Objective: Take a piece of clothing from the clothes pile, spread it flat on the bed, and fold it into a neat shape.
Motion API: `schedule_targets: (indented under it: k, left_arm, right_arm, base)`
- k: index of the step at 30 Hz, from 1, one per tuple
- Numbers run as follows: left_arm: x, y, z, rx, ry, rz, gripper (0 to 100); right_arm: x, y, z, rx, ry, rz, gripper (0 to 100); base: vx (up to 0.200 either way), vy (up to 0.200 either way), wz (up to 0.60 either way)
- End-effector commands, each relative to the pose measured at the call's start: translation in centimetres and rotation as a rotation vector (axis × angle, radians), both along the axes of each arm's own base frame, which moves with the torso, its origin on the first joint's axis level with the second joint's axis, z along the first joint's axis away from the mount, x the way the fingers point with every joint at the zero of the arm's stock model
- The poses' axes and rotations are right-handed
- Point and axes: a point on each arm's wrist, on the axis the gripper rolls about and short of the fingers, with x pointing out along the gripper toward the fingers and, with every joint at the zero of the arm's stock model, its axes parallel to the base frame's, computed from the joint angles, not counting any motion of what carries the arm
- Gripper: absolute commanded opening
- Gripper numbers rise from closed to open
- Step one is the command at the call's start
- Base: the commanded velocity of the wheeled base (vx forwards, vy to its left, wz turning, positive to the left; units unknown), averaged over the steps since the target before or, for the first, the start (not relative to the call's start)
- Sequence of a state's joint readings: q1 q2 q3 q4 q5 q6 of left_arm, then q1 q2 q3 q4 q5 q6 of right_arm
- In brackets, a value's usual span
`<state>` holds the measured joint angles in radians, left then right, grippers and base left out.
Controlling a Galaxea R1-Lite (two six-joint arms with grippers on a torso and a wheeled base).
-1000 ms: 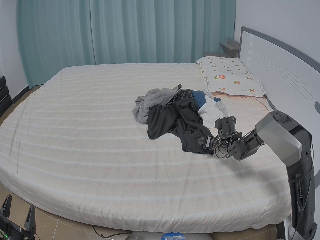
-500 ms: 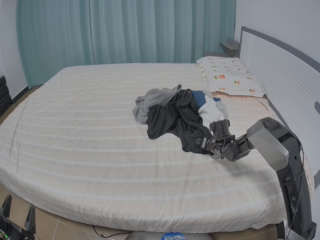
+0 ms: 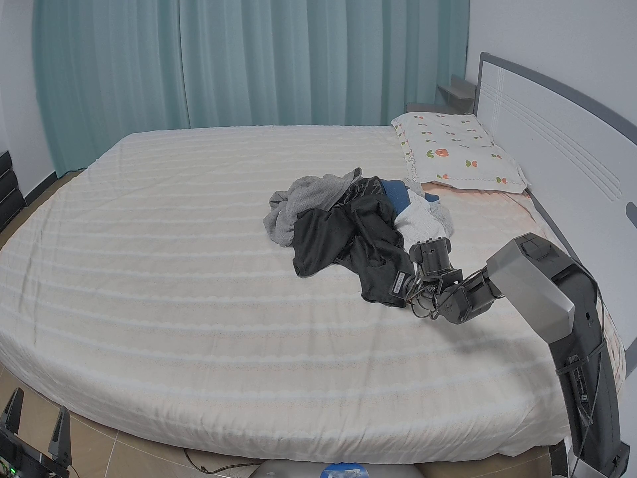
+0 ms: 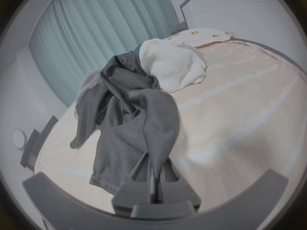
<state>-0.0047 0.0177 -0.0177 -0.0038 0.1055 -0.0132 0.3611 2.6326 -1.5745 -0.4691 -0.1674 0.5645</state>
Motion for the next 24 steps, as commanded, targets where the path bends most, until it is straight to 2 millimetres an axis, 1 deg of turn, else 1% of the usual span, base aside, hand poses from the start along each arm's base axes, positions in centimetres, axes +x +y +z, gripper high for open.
schedule_targets:
  k: [1, 4, 7, 9, 12, 14, 15, 16, 17, 19, 20, 21, 23, 24]
  left_arm:
    - [0.0, 0.0, -0.5, -0.001, -0.001, 0.0, 100]
    - [0.0, 0.0, -0.5, -0.001, -0.001, 0.0, 100]
    - [0.0, 0.0, -0.5, -0.001, -0.001, 0.002, 100]
    - [0.0, 0.0, -0.5, -0.001, -0.001, 0.002, 100]
    - [0.0, 0.0, -0.5, -0.001, -0.001, 0.0, 100]
    - [0.0, 0.0, -0.5, -0.001, -0.001, 0.0, 100]
    - [0.0, 0.0, -0.5, -0.001, -0.001, 0.0, 100]
    - [0.0, 0.0, -0.5, -0.001, -0.001, 0.0, 100]
    - [0.0, 0.0, -0.5, -0.001, -0.001, 0.0, 100]
    - [0.0, 0.0, -0.5, -0.001, -0.001, 0.002, 100]
    - [0.0, 0.0, -0.5, -0.001, -0.001, 0.002, 100]
    - [0.0, 0.0, -0.5, -0.001, -0.001, 0.0, 100]
    - [0.0, 0.0, -0.5, 0.001, -0.001, 0.0, 100]
    - [0.0, 0.0, -0.5, -0.001, -0.001, 0.0, 100]
  right_arm:
    - [-1.8, -0.4, 3.2, 0.106, 0.011, -0.014, 0]
    - [-4.0, -1.5, 6.2, 0.259, 0.041, -0.001, 0]
    - [-6.8, -2.8, 8.2, 0.374, 0.059, 0.048, 0]
    - [-9.0, -3.5, 8.8, 0.432, 0.067, 0.097, 0]
    - [-11.6, -4.0, 9.4, 0.476, 0.04, 0.15, 0]
    - [-12.7, -4.2, 9.7, 0.484, 0.02, 0.159, 0]
    - [-14.0, -4.4, 10.3, 0.499, -0.01, 0.175, 0]
    - [-14.3, -4.4, 10.4, 0.5, -0.015, 0.18, 0]
    - [-15.9, -4.2, 11.1, 0.51, -0.04, 0.209, 0]
    - [-17.9, -4.0, 12.1, 0.522, -0.071, 0.244, 0]
    - [-17.9, -4.0, 12.1, 0.522, -0.071, 0.244, 0]
    - [-19.8, -3.7, 13.5, 0.536, -0.108, 0.288, 0]
    - [-21.6, -3.5, 14.9, 0.551, -0.143, 0.329, 0]
    - [-22.6, -3.3, 16.0, 0.564, -0.169, 0.357, 0]
  base:
    - [0.0, 0.0, 0.0]
    - [0.0, 0.0, 0.0]
    - [0.0, 0.0, 0.0]
    - [0.0, 0.0, 0.0]
    - [0.0, 0.0, 0.0]
    - [0.0, 0.0, 0.0]
    - [0.0, 0.0, 0.0]
    - [0.0, 0.0, 0.0]
    - [0.0, 0.0, 0.0]
    - [0.0, 0.0, 0.0]
    - [0.0, 0.0, 0.0]
    - [0.0, 0.0, 0.0]
    - [0.0, 0.0, 0.0]
    - [0.0, 0.0, 0.0]
